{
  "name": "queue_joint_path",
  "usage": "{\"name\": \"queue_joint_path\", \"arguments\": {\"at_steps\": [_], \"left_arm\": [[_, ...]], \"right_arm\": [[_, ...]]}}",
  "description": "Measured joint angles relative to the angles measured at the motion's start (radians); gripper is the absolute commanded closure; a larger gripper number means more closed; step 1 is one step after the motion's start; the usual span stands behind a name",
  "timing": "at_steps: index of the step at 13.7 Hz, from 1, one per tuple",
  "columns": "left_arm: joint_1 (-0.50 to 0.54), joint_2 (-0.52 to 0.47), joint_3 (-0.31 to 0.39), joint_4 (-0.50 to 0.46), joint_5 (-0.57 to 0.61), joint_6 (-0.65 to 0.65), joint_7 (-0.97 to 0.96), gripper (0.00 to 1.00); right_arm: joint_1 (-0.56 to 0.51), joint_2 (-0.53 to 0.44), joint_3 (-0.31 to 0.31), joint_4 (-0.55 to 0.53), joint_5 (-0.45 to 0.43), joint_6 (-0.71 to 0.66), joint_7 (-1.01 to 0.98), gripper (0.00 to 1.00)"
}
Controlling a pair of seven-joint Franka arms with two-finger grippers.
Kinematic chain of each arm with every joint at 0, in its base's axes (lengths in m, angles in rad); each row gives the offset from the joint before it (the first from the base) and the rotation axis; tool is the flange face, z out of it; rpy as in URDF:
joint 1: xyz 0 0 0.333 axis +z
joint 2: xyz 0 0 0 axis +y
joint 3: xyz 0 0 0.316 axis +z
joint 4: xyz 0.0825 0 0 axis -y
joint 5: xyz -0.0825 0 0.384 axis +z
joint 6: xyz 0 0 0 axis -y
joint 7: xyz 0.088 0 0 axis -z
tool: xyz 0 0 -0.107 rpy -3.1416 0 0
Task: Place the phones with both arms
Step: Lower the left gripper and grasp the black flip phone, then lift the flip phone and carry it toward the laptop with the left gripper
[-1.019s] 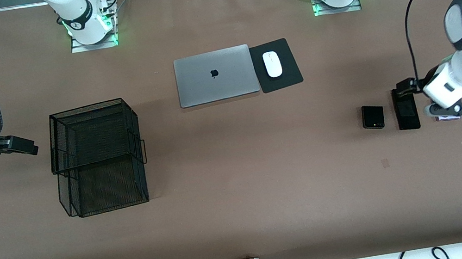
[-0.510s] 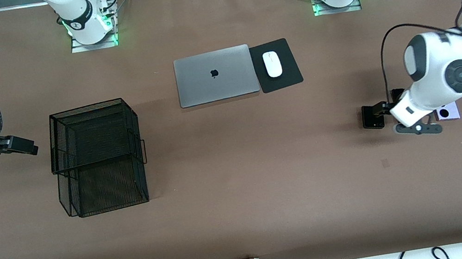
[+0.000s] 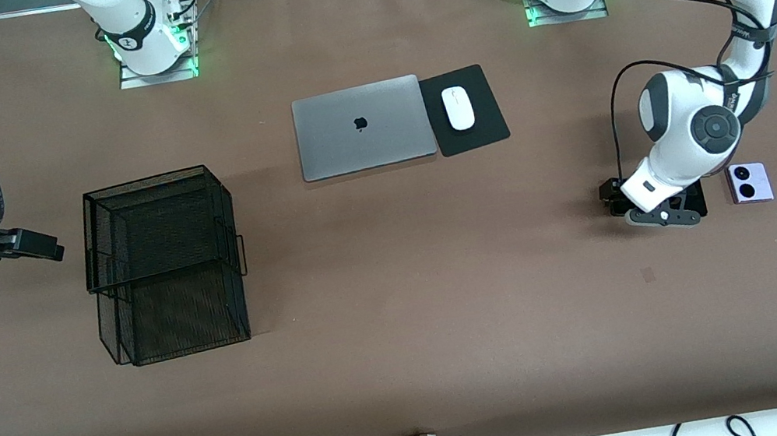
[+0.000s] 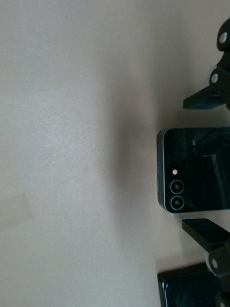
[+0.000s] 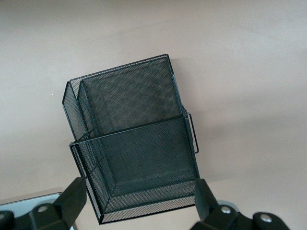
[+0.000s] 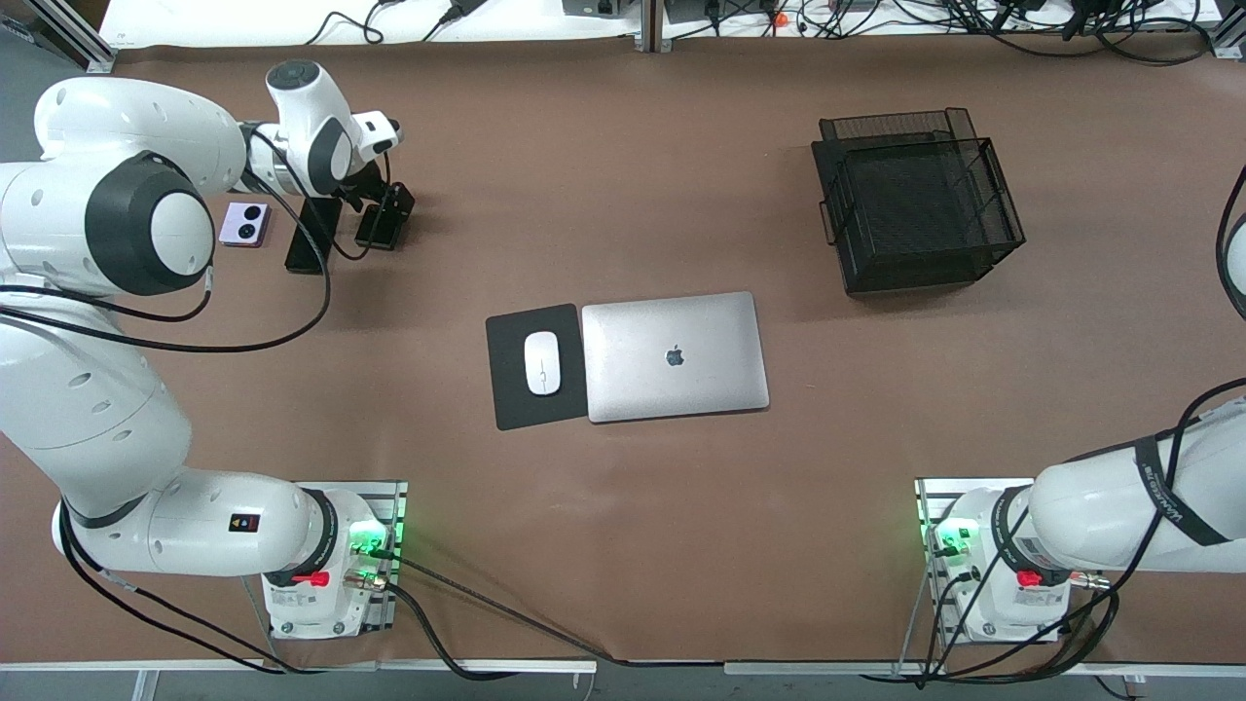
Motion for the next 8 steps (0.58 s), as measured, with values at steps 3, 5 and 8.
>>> {"name": "queue_joint_path", "arguments": {"at_steps": [3, 5, 8], "left_arm": [[0.0, -0.001, 0.0, -0.022, 0.0, 0.029, 0.0, 0.0], [0.0, -0.001, 0.0, -0.025, 0.0, 0.036, 0.001, 0.0], [0.002, -0.001, 0.002, -0.043, 0.0, 0.071, 0.005, 0.0]], "right_arm": [[0.0, 0.0, 0.0, 0.0, 0.0, 0.0, 0.0, 0.0], [0.0, 0.0, 0.0, 0.0, 0.0, 0.0, 0.0, 0.0], [0.0, 0.0, 0.0, 0.0, 0.0, 0.0, 0.0, 0.0]]}}
